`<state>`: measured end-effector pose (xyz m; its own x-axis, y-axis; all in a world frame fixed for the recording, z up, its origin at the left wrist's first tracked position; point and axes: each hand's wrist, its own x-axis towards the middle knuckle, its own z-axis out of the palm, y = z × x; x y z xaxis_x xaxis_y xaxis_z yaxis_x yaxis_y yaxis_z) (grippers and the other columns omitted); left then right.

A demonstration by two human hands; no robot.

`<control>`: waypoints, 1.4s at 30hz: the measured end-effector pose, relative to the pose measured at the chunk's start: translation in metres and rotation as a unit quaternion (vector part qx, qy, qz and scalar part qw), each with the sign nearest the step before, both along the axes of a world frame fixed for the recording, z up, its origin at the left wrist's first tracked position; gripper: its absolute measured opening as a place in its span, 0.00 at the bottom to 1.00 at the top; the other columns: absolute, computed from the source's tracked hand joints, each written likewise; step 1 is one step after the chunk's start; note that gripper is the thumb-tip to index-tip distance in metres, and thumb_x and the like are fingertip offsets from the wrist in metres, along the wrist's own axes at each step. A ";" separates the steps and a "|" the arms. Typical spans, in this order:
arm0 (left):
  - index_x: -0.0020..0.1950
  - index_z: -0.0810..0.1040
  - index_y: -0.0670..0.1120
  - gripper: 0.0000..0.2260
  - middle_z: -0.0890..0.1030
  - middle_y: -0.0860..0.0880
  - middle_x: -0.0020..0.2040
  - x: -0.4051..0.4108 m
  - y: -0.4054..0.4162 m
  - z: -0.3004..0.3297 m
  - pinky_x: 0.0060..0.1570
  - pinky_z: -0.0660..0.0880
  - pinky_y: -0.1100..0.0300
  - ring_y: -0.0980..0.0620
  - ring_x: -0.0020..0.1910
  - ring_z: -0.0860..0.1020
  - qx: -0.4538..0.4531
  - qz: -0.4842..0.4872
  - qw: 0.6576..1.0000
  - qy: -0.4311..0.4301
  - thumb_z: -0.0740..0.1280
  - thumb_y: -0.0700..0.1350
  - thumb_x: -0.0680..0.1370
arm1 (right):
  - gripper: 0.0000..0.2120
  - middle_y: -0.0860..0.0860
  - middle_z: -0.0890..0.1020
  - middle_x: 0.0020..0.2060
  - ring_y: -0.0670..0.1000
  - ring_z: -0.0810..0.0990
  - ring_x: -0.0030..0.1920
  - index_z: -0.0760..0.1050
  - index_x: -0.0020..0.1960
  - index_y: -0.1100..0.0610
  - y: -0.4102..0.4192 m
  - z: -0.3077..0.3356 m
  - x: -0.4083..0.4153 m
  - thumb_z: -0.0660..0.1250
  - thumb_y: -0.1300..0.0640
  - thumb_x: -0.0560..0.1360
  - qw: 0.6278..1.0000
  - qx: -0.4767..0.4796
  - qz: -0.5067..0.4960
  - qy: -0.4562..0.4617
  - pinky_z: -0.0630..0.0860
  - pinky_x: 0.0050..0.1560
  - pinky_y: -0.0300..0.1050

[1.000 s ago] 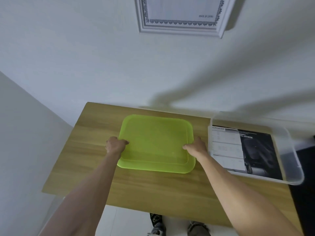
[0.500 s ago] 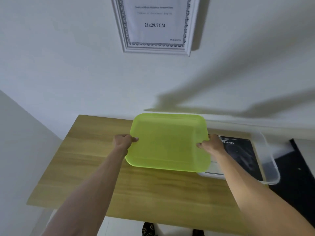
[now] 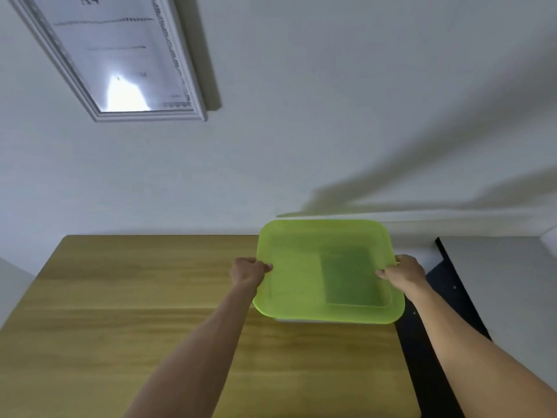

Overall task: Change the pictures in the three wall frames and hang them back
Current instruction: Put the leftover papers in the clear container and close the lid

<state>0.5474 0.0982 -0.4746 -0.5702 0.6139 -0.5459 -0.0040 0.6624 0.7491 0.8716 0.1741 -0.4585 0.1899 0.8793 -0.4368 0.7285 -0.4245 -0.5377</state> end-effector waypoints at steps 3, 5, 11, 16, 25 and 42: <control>0.40 0.84 0.45 0.06 0.81 0.46 0.39 0.019 0.004 -0.003 0.49 0.79 0.51 0.44 0.46 0.81 -0.004 0.004 1.000 0.025 0.78 0.42 0.67 | 0.07 0.55 0.83 0.45 0.56 0.80 0.44 0.79 0.50 0.60 0.010 -0.006 0.016 0.73 0.60 0.74 1.000 -0.003 0.008 0.004 0.75 0.45 0.46; 0.47 0.85 0.42 0.11 0.83 0.46 0.42 0.025 0.005 -0.007 0.48 0.78 0.54 0.44 0.47 0.81 -0.005 0.006 0.999 0.038 0.78 0.43 0.67 | 0.06 0.56 0.84 0.46 0.56 0.80 0.44 0.79 0.49 0.60 0.014 -0.011 0.020 0.73 0.60 0.74 1.000 0.001 0.020 0.006 0.75 0.45 0.46; 0.63 0.80 0.42 0.27 0.82 0.43 0.59 0.035 0.007 -0.022 0.60 0.75 0.51 0.43 0.60 0.78 -0.030 0.007 0.997 0.074 0.79 0.48 0.66 | 0.08 0.59 0.84 0.44 0.54 0.79 0.39 0.80 0.50 0.65 0.019 -0.020 0.025 0.71 0.60 0.74 0.999 0.001 0.036 -0.001 0.79 0.46 0.49; 0.64 0.80 0.42 0.27 0.82 0.42 0.59 0.038 0.012 -0.025 0.61 0.75 0.50 0.42 0.62 0.77 -0.039 -0.002 0.994 0.101 0.78 0.48 0.67 | 0.08 0.57 0.83 0.42 0.52 0.79 0.37 0.81 0.48 0.62 0.023 -0.029 0.031 0.71 0.57 0.73 0.998 -0.031 0.050 -0.010 0.76 0.39 0.46; 0.43 0.82 0.39 0.15 0.83 0.42 0.47 0.028 0.020 -0.031 0.49 0.78 0.51 0.42 0.50 0.80 -0.084 -0.033 0.987 0.133 0.81 0.45 0.65 | 0.19 0.58 0.79 0.51 0.58 0.79 0.47 0.76 0.51 0.57 0.042 -0.067 0.041 0.71 0.46 0.67 0.996 -0.059 0.064 -0.029 0.81 0.48 0.51; 0.80 0.51 0.47 0.40 0.48 0.40 0.80 0.037 0.035 -0.026 0.76 0.56 0.48 0.41 0.78 0.49 -0.070 -0.334 0.897 0.280 0.67 0.38 0.72 | 0.42 0.55 0.38 0.79 0.58 0.40 0.79 0.42 0.81 0.54 0.022 -0.043 0.000 0.62 0.60 0.75 0.942 -0.004 0.308 -0.133 0.50 0.78 0.55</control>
